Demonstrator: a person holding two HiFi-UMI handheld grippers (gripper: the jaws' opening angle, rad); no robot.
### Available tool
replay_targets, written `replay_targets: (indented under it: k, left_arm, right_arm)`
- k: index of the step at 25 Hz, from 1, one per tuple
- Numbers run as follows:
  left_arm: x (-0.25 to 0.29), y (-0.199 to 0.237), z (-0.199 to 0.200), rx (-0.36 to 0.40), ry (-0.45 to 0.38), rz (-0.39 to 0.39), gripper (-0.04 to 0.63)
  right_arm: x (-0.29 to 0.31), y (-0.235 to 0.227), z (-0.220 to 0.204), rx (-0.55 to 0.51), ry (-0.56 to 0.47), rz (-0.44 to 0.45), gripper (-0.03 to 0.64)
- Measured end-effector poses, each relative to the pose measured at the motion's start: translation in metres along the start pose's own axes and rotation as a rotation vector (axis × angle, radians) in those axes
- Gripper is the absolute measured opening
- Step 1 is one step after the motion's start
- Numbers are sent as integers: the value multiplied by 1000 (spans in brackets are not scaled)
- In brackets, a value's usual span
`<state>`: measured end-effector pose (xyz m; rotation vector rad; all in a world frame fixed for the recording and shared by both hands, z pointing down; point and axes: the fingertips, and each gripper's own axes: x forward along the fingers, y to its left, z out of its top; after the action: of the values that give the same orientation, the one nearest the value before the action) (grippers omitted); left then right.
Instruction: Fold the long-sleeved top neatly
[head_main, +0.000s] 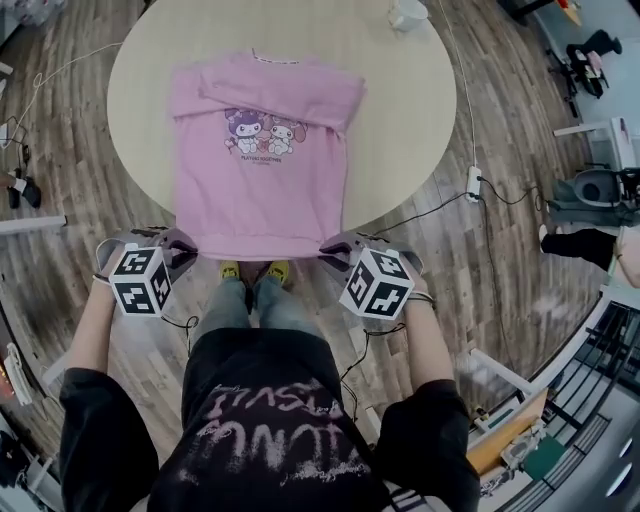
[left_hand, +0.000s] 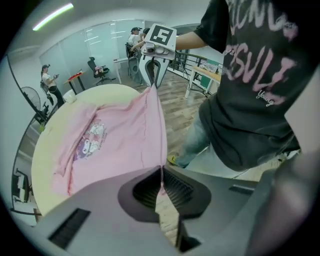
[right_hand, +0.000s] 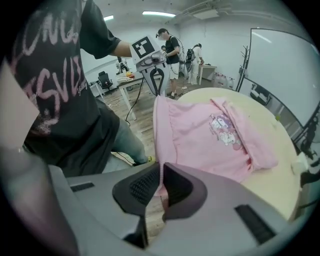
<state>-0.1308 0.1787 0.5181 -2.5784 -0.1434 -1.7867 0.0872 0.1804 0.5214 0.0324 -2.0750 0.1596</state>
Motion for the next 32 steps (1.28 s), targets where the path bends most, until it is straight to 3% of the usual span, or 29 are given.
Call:
replay_targets:
  k: [13,22,32]
  left_arm:
    - [-87,146,9,-42,-95,147,25]
    - [-112,252,-4,-58,-140,143,26]
    - [-88,347,-22,-91,-147,90,26]
  right_arm:
    - [-74,-126,57,-68,-60,-119,29]
    - [-88,-239,88,-52,-32,-186,29]
    - [-64,-334,86,0,15,-180,29]
